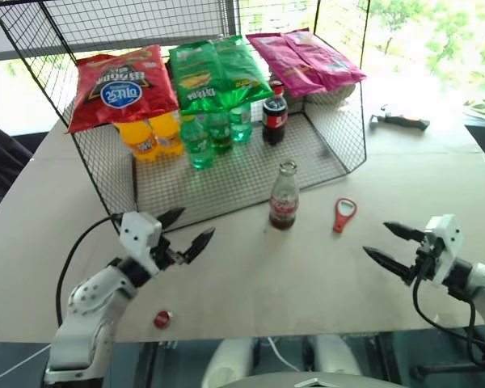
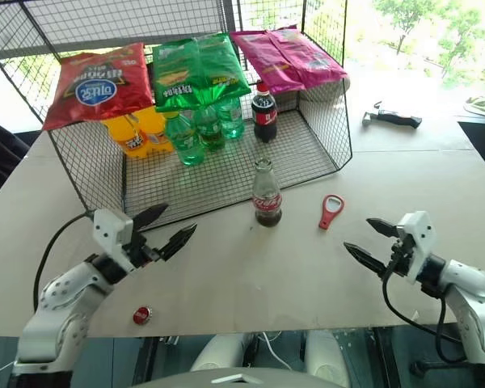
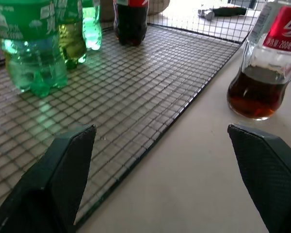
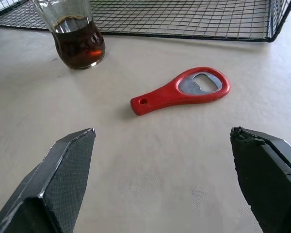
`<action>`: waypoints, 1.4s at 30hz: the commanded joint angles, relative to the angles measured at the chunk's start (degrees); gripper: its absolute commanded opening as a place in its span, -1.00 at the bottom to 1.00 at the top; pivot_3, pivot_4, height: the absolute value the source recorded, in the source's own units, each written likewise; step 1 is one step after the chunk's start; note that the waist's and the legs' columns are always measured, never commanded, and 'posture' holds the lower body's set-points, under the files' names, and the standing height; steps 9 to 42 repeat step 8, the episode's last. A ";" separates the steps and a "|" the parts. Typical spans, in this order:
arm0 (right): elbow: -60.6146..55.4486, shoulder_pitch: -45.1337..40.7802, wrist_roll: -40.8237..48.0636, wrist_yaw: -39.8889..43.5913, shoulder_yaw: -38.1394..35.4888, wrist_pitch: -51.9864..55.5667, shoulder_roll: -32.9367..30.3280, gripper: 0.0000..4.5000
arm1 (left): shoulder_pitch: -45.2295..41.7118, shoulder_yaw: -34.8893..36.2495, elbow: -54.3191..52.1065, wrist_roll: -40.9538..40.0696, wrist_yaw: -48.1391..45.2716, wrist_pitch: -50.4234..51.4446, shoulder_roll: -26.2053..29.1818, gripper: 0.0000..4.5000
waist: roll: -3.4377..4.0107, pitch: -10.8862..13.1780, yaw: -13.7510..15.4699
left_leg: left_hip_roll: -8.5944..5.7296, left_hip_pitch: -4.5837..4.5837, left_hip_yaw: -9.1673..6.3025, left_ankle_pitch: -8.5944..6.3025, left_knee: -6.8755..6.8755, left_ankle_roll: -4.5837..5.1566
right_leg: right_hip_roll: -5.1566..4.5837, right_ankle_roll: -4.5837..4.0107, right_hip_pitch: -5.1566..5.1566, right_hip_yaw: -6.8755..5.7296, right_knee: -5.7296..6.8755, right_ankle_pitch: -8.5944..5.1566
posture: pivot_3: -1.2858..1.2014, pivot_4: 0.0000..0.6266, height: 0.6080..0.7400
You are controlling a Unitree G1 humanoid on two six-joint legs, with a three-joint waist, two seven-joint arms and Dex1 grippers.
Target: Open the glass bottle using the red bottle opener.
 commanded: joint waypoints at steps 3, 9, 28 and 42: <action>2.78 2.38 0.10 5.10 -3.20 -7.31 -0.96 1.00 | 3.92 1.76 -3.44 -0.87 -0.88 1.01 0.78 1.00 | 0.03 0.01 -0.01 | 0.01 0.02 0.00 0.00 0.00 0.00 | 0.00 -0.03 0.03 0.01 -0.01 0.02 | 0.03 -0.52 1.00; 5.25 3.46 -0.51 7.45 -3.42 -10.92 -1.22 1.00 | 6.33 0.67 -2.98 0.43 -1.73 -0.11 0.23 1.00 | 0.04 0.02 0.01 | 0.01 0.01 0.00 0.01 0.00 -0.02 | -0.01 -0.03 0.10 0.03 -0.07 0.02 | 0.03 -0.52 1.00; 5.25 3.46 -0.51 7.45 -3.42 -10.92 -1.22 1.00 | 6.33 0.67 -2.98 0.43 -1.73 -0.11 0.23 1.00 | 0.04 0.02 0.01 | 0.01 0.01 0.00 0.01 0.00 -0.02 | -0.01 -0.03 0.10 0.03 -0.07 0.02 | 0.03 -0.52 1.00; 5.25 3.46 -0.51 7.45 -3.42 -10.92 -1.22 1.00 | 6.33 0.67 -2.98 0.43 -1.73 -0.11 0.23 1.00 | 0.04 0.02 0.01 | 0.01 0.01 0.00 0.01 0.00 -0.02 | -0.01 -0.03 0.10 0.03 -0.07 0.02 | 0.03 -0.52 1.00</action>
